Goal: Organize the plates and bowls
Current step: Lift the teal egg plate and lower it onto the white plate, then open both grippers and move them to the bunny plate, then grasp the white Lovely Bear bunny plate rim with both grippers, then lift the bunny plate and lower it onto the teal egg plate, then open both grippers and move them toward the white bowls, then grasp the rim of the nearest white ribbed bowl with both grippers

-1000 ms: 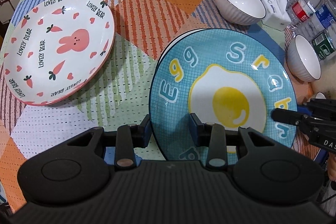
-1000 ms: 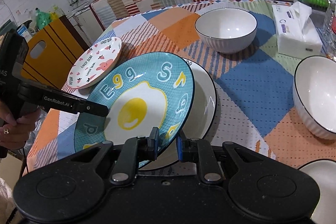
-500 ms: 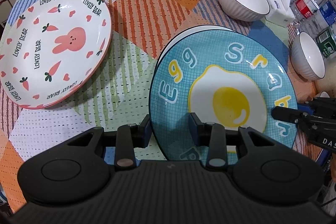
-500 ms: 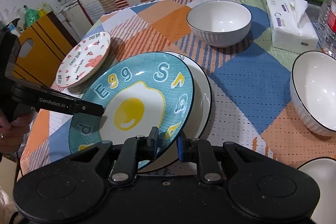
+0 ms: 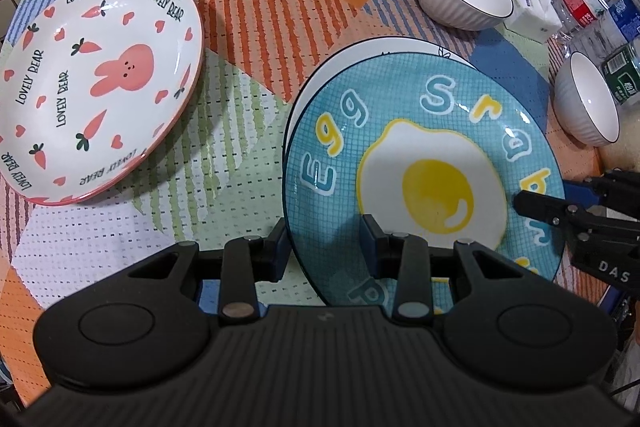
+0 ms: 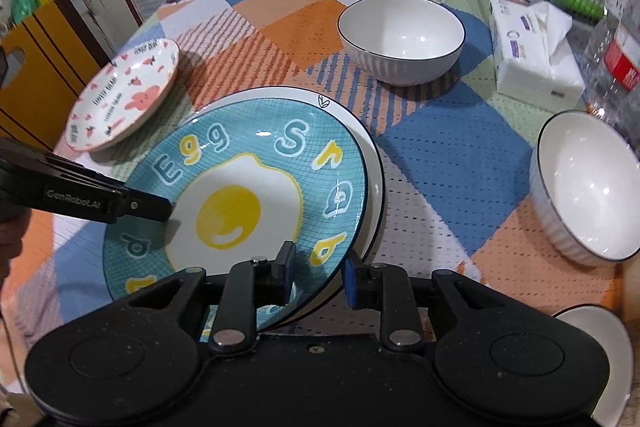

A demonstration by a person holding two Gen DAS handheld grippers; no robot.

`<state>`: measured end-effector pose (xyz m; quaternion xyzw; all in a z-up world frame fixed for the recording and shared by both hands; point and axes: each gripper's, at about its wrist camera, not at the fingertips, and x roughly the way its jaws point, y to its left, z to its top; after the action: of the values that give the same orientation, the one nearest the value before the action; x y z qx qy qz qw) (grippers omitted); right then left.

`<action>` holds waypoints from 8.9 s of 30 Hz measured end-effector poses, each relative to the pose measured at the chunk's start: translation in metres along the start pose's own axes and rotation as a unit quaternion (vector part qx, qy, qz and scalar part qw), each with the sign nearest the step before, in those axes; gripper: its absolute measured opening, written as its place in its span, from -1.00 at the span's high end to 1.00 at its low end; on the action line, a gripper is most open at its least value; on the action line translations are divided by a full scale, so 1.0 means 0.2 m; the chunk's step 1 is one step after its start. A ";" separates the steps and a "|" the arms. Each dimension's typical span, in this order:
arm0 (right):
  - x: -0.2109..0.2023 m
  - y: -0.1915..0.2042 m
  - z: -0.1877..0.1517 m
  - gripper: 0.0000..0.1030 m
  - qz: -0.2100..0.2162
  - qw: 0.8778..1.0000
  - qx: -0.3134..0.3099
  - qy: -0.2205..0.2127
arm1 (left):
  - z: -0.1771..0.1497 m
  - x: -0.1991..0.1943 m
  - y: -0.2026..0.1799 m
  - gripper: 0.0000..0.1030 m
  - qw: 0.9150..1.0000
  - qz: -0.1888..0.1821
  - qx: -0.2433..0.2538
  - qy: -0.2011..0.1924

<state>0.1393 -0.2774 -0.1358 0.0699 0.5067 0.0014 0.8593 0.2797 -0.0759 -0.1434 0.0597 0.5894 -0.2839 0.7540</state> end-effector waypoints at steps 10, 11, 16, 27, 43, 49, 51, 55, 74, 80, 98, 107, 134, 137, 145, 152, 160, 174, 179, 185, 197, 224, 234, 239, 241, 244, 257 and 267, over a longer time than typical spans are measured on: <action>0.05 0.10 0.00 0.31 -0.093 0.992 -0.079 -0.002 | -0.01 0.01 -0.04 0.32 1.000 0.018 0.018 0.002; 0.06 0.12 -0.01 0.32 -0.105 0.990 -0.094 -0.003 | 0.00 0.01 -0.05 0.32 1.000 0.021 0.019 0.002; 0.06 0.15 -0.03 0.32 -0.126 0.985 -0.119 -0.020 | -0.02 -0.02 -0.07 0.32 0.999 0.031 0.026 -0.001; -0.15 0.18 0.03 0.33 -0.067 0.993 -0.085 -0.051 | -0.08 -0.20 -0.08 0.32 0.998 0.048 0.039 -0.012; -0.42 0.51 0.18 -0.36 0.056 0.979 -0.170 -0.102 | -0.19 -0.62 0.19 -0.15 0.990 0.117 0.032 -0.066; -0.36 0.62 0.30 -0.39 0.098 0.968 -0.206 -0.108 | -0.17 -0.71 0.41 -0.50 0.987 0.133 0.008 -0.089; -0.30 0.66 0.35 -0.39 0.110 0.965 -0.216 -0.104 | -0.17 -0.72 0.47 -0.52 0.987 0.128 0.019 -0.094; -0.19 0.69 0.42 -0.39 0.137 0.965 -0.202 -0.100 | -0.16 -0.74 0.58 -0.69 0.983 0.140 -0.008 -0.119; 0.60 0.62 0.70 -0.26 0.161 0.986 -0.031 -0.016 | -0.02 -0.35 0.92 -0.65 0.963 0.176 -0.077 -0.190; 0.67 0.66 0.67 -0.18 0.167 0.986 -0.002 -0.017 | 0.00 -0.19 1.02 -0.34 0.971 0.155 -0.096 -0.156; 0.73 0.63 0.66 0.62 0.168 0.985 0.023 -0.026 | -0.05 -0.15 1.08 0.58 0.972 0.058 -0.152 -0.167; 0.58 0.62 0.62 0.61 0.184 0.982 -0.029 -0.041 | -0.08 -0.33 0.93 0.58 0.977 0.077 -0.097 -0.176; -0.13 0.02 0.07 0.58 0.114 0.988 0.029 -0.102 | -0.23 -0.42 0.03 0.55 0.990 0.003 0.029 -0.141; -0.11 -0.03 0.02 0.58 0.101 0.990 0.039 -0.094 | -0.23 -0.35 0.00 0.55 0.991 -0.003 0.025 -0.129; -0.03 -0.09 -0.02 0.58 0.076 0.992 0.062 -0.076 | -0.20 -0.22 -0.03 0.54 0.994 -0.003 0.015 -0.107; -0.02 -0.11 -0.05 0.57 0.068 0.994 0.066 -0.061 | -0.19 -0.20 -0.06 0.53 0.996 0.009 0.027 -0.085; -0.03 -0.08 -0.02 0.54 0.045 0.996 0.057 -0.048 | -0.17 -0.18 -0.04 0.50 0.998 0.006 0.020 -0.067; 0.00 0.14 0.02 0.35 -0.087 0.996 -0.012 -0.006 | -0.14 -0.10 -0.06 0.50 1.000 0.016 -0.010 -0.015; 0.03 0.17 -0.02 0.35 -0.131 0.990 -0.048 -0.018 | -0.17 -0.08 -0.13 0.49 0.999 0.040 -0.004 -0.021; 0.05 0.22 -0.07 0.34 -0.157 0.980 -0.111 -0.048 | -0.19 -0.06 -0.13 0.47 0.998 0.051 -0.010 -0.028; -0.25 0.08 -0.14 0.20 -0.101 0.985 -0.079 -0.116 | -0.27 -0.32 -0.29 0.49 0.990 0.105 0.058 -0.070; -0.55 -0.25 -0.77 -0.85 -0.101 0.986 -0.032 -0.128 | -0.52 -0.42 -0.89 -0.26 0.988 0.076 0.120 -0.062; -0.40 -0.49 -0.82 -0.85 -0.069 0.994 0.028 -0.084 | -0.48 -0.23 -1.08 -0.40 0.991 0.000 0.104 -0.078; -0.31 -0.54 -0.78 -0.85 -0.074 0.993 0.037 -0.088 | -0.40 -0.05 -1.19 -0.40 0.994 -0.031 0.081 -0.070; -0.27 -0.53 -0.77 -0.87 -0.070 0.993 0.028 -0.086 | -0.38 0.02 -1.21 -0.38 0.995 -0.041 0.071 -0.064; -0.22 -0.51 -0.77 -0.86 -0.086 0.993 0.008 -0.085 | -0.37 0.09 -1.25 -0.33 0.994 -0.049 0.081 -0.060; -0.18 -0.50 -0.81 -0.78 -0.103 0.985 0.022 -0.139 | -0.35 0.19 -1.28 0.68 0.992 -0.084 0.082 -0.039; -0.28 -0.40 -0.81 -0.77 -0.075 0.984 -0.007 -0.162 | -0.38 0.02 -1.12 0.68 0.994 -0.086 0.054 -0.037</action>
<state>-0.0349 -0.3412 -0.1740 0.0253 0.3647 -0.0706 0.9281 0.1038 -0.2313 -0.1149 0.0387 0.5475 -0.3808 0.7441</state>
